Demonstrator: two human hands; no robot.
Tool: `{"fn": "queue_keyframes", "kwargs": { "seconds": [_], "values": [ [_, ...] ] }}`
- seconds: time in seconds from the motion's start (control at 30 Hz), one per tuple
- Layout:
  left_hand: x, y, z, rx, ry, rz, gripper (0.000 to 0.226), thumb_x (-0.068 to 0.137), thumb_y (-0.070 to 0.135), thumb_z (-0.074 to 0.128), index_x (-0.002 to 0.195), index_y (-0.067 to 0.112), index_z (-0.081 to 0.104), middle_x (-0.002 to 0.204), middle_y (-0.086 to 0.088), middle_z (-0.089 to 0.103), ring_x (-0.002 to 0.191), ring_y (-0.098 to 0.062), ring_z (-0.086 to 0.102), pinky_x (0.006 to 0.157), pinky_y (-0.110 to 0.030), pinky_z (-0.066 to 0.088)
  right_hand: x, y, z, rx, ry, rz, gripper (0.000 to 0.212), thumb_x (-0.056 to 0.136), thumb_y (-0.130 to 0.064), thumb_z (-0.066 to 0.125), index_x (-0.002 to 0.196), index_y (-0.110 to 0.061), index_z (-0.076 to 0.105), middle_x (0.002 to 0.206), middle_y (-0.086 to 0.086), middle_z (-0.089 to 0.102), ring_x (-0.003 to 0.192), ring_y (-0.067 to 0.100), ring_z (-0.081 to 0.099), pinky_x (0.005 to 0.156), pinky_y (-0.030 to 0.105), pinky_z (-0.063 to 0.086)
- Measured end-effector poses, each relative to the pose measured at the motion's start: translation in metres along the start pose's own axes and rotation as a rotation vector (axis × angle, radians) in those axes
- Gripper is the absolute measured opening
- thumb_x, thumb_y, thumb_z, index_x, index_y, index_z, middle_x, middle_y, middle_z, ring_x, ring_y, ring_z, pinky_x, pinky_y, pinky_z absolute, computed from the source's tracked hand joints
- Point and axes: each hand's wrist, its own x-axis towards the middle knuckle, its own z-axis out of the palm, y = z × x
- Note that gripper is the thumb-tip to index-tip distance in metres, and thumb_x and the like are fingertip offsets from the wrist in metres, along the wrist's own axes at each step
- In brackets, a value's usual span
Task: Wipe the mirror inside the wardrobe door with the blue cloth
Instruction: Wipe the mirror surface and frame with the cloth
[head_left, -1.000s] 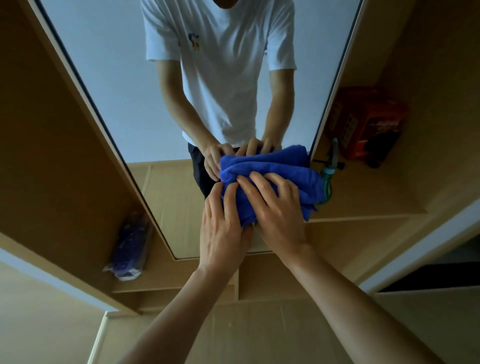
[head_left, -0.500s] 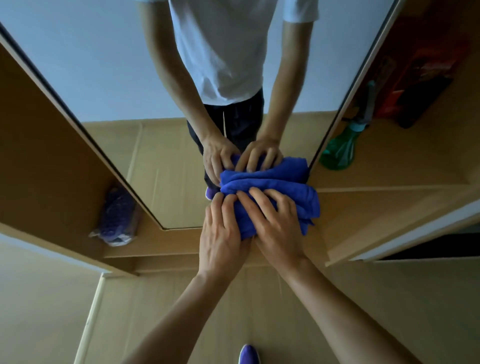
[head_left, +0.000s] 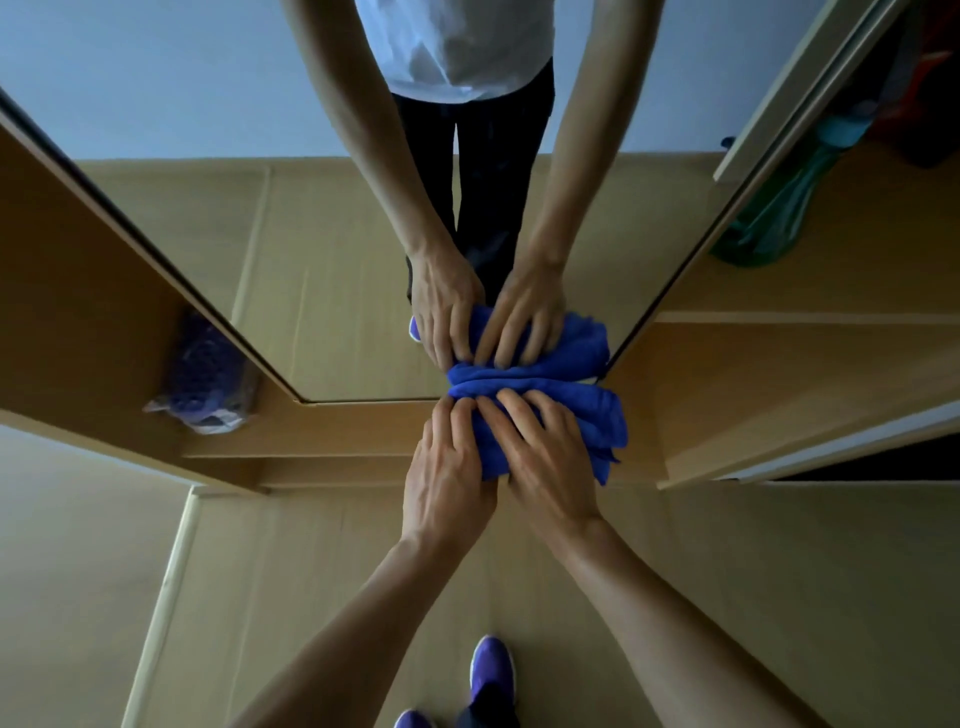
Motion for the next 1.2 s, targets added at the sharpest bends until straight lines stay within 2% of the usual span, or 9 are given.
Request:
{"fn": "queue_keyframes", "kwargs": {
  "seconds": [0.2, 0.37, 0.5, 0.57, 0.67, 0.77, 0.9, 1.07, 1.2],
  "values": [
    [0.006, -0.008, 0.006, 0.039, -0.113, -0.046, 0.051, 0.084, 0.007, 0.065, 0.132, 0.004, 0.048, 0.129, -0.01, 0.051, 0.11, -0.029, 0.057, 0.086, -0.041, 0.054, -0.001, -0.002, 0.003, 0.048, -0.151, 0.056, 0.049, 0.091, -0.014, 0.04, 0.138, -0.019, 0.054, 0.135, 0.002, 0.058, 0.124, 0.026, 0.054, 0.105, 0.042, 0.045],
    [0.007, -0.004, 0.007, 0.02, -0.165, -0.112, 0.052, 0.083, 0.009, 0.064, 0.132, 0.007, 0.045, 0.128, -0.008, 0.049, 0.113, -0.027, 0.056, 0.084, -0.042, 0.055, 0.002, -0.001, -0.006, 0.106, -0.215, 0.081, 0.05, 0.087, -0.012, 0.044, 0.134, -0.018, 0.058, 0.131, 0.0, 0.061, 0.121, 0.024, 0.056, 0.106, 0.041, 0.044],
    [-0.004, 0.007, 0.002, 0.081, -0.29, -0.17, 0.058, 0.082, 0.017, 0.065, 0.135, 0.011, 0.043, 0.125, -0.008, 0.047, 0.113, -0.03, 0.055, 0.083, -0.042, 0.052, -0.003, 0.005, -0.023, 0.132, -0.424, 0.057, 0.048, 0.089, -0.014, 0.054, 0.135, -0.025, 0.054, 0.129, -0.007, 0.058, 0.11, 0.021, 0.054, 0.098, 0.037, 0.042],
    [-0.013, 0.016, -0.008, 0.081, -0.322, -0.165, 0.061, 0.081, 0.023, 0.068, 0.136, 0.014, 0.043, 0.126, -0.007, 0.045, 0.115, -0.03, 0.055, 0.084, -0.041, 0.053, -0.009, 0.006, -0.041, 0.111, -0.452, 0.055, 0.047, 0.087, -0.019, 0.057, 0.133, -0.027, 0.054, 0.127, -0.008, 0.057, 0.107, 0.022, 0.055, 0.093, 0.037, 0.042],
    [-0.018, 0.033, -0.027, 0.071, -0.253, -0.114, 0.066, 0.078, 0.032, 0.073, 0.136, 0.019, 0.044, 0.132, -0.004, 0.041, 0.119, -0.029, 0.051, 0.083, -0.04, 0.053, -0.006, 0.005, -0.075, 0.09, -0.418, 0.084, 0.052, 0.082, -0.023, 0.064, 0.132, -0.028, 0.055, 0.125, -0.008, 0.058, 0.106, 0.023, 0.055, 0.089, 0.037, 0.042],
    [-0.019, 0.057, -0.052, 0.068, -0.164, -0.003, 0.076, 0.076, 0.034, 0.073, 0.142, 0.019, 0.041, 0.145, -0.004, 0.037, 0.127, -0.028, 0.046, 0.092, -0.039, 0.051, 0.006, 0.001, -0.112, 0.046, -0.361, 0.081, 0.059, 0.077, -0.024, 0.066, 0.134, -0.023, 0.052, 0.124, -0.003, 0.058, 0.105, 0.025, 0.055, 0.09, 0.041, 0.044],
    [-0.021, 0.093, -0.094, 0.148, -0.02, 0.152, 0.077, 0.081, 0.031, 0.069, 0.149, 0.01, 0.04, 0.159, -0.012, 0.032, 0.143, -0.031, 0.035, 0.113, -0.039, 0.04, 0.025, -0.006, -0.165, 0.038, -0.181, 0.046, 0.041, 0.09, -0.019, 0.055, 0.13, -0.013, 0.056, 0.119, 0.004, 0.061, 0.102, 0.025, 0.057, 0.089, 0.039, 0.047],
    [-0.013, 0.135, -0.155, 0.178, 0.194, 0.322, 0.057, 0.083, 0.022, 0.07, 0.136, 0.008, 0.053, 0.144, -0.009, 0.051, 0.136, -0.03, 0.045, 0.11, -0.041, 0.043, 0.046, -0.009, -0.235, 0.052, -0.039, -0.001, 0.053, 0.081, -0.012, 0.063, 0.133, -0.012, 0.053, 0.124, 0.004, 0.058, 0.108, 0.022, 0.055, 0.096, 0.036, 0.046],
    [-0.005, 0.166, -0.201, 0.129, 0.295, 0.415, 0.056, 0.076, 0.02, 0.081, 0.127, 0.011, 0.058, 0.132, -0.005, 0.057, 0.125, -0.025, 0.05, 0.102, -0.042, 0.048, 0.062, -0.009, -0.287, 0.039, 0.071, -0.037, 0.054, 0.081, -0.018, 0.065, 0.133, -0.012, 0.052, 0.124, 0.005, 0.059, 0.11, 0.023, 0.056, 0.096, 0.039, 0.047]
  ]
}}
